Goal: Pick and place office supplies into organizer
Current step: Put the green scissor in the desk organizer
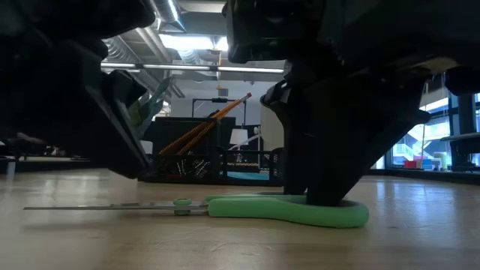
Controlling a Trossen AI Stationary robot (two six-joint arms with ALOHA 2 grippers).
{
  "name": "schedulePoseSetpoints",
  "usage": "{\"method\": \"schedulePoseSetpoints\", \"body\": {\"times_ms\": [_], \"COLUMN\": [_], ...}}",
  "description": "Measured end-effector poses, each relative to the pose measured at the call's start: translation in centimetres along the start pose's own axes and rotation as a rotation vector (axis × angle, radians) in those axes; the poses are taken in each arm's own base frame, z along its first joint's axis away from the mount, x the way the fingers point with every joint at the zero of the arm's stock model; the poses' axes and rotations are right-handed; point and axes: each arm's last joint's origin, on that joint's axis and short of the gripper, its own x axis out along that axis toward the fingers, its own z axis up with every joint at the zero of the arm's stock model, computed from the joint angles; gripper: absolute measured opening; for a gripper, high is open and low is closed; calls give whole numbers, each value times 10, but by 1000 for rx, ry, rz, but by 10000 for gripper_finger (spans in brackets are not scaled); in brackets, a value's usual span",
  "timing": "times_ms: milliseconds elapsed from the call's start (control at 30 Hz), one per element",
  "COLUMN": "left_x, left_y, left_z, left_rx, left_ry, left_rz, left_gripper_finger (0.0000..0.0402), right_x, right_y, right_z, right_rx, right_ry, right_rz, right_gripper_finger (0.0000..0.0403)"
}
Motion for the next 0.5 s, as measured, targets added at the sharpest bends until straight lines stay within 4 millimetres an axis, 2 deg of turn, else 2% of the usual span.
{"method": "schedulePoseSetpoints", "body": {"times_ms": [233, 500], "left_x": [-1, 16], "left_y": [-3, -9], "left_z": [2, -7], "left_rx": [-25, -46], "left_ry": [-31, -22], "left_rz": [-13, -62], "left_gripper_finger": [31, 31], "right_x": [0, -1], "right_y": [0, 0], "right_z": [0, 1], "right_rx": [1, 2], "right_ry": [-4, -9], "right_rz": [1, 2], "right_gripper_finger": [196, 196]}}
